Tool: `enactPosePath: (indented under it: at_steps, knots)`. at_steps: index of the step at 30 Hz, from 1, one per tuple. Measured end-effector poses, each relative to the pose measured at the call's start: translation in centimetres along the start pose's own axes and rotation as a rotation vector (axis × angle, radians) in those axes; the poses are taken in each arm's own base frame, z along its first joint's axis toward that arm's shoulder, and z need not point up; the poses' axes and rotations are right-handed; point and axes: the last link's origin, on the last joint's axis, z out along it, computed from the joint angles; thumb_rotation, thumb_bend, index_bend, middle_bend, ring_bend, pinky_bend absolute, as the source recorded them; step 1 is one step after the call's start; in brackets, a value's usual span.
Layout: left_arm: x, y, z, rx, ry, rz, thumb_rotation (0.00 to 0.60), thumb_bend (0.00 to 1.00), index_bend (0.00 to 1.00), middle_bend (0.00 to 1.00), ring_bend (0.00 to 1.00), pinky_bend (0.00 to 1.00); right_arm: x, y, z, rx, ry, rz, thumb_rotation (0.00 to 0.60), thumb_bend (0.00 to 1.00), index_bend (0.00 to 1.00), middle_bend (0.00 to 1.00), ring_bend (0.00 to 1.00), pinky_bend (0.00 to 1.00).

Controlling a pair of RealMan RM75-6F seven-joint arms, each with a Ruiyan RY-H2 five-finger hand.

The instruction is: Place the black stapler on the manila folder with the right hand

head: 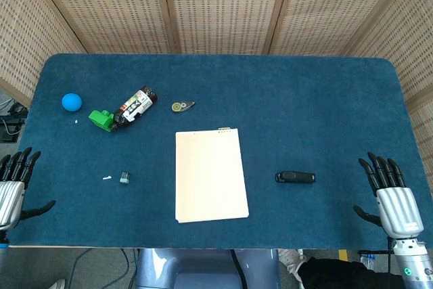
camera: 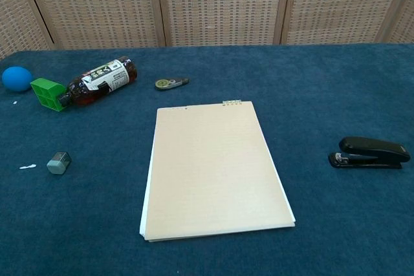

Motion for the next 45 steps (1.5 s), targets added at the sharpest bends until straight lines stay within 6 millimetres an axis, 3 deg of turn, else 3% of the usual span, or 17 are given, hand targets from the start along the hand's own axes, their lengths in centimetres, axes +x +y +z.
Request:
enactPosePath:
  at_steps: [29, 34, 37, 39, 45]
  knots:
    - [0.2, -0.1, -0.1, 0.003, -0.001, -0.002, 0.6, 0.13, 0.0, 0.0, 0.0, 0.0, -0.3, 0.1, 0.1, -0.009, -0.037, 0.031, 0.6, 0.14, 0.0, 0.0, 0.0, 0.0]
    - [0.2, -0.2, -0.1, 0.008, 0.002, -0.004, 0.6, 0.13, 0.0, 0.0, 0.0, 0.0, -0.7, -0.3, 0.7, 0.0, -0.06, 0.035, 0.6, 0.14, 0.11, 0.0, 0.0, 0.02]
    - [0.2, -0.3, -0.1, 0.011, -0.002, -0.003, 0.6, 0.13, 0.0, 0.0, 0.0, 0.0, -1.0, -1.1, 1.6, 0.019, -0.068, 0.031, 0.6, 0.14, 0.19, 0.01, 0.0, 0.1]
    - [0.2, -0.3, 0.0, 0.012, 0.0, -0.004, 0.6, 0.13, 0.0, 0.0, 0.0, 0.0, -1.4, -1.9, 2.3, 0.034, -0.08, 0.027, 0.6, 0.14, 0.25, 0.04, 0.0, 0.16]
    - [0.1, -0.4, 0.1, 0.014, -0.005, -0.001, 0.6, 0.13, 0.0, 0.0, 0.0, 0.0, -2.6, -4.4, 5.2, 0.056, -0.123, 0.027, 0.6, 0.19, 0.31, 0.1, 0.02, 0.23]
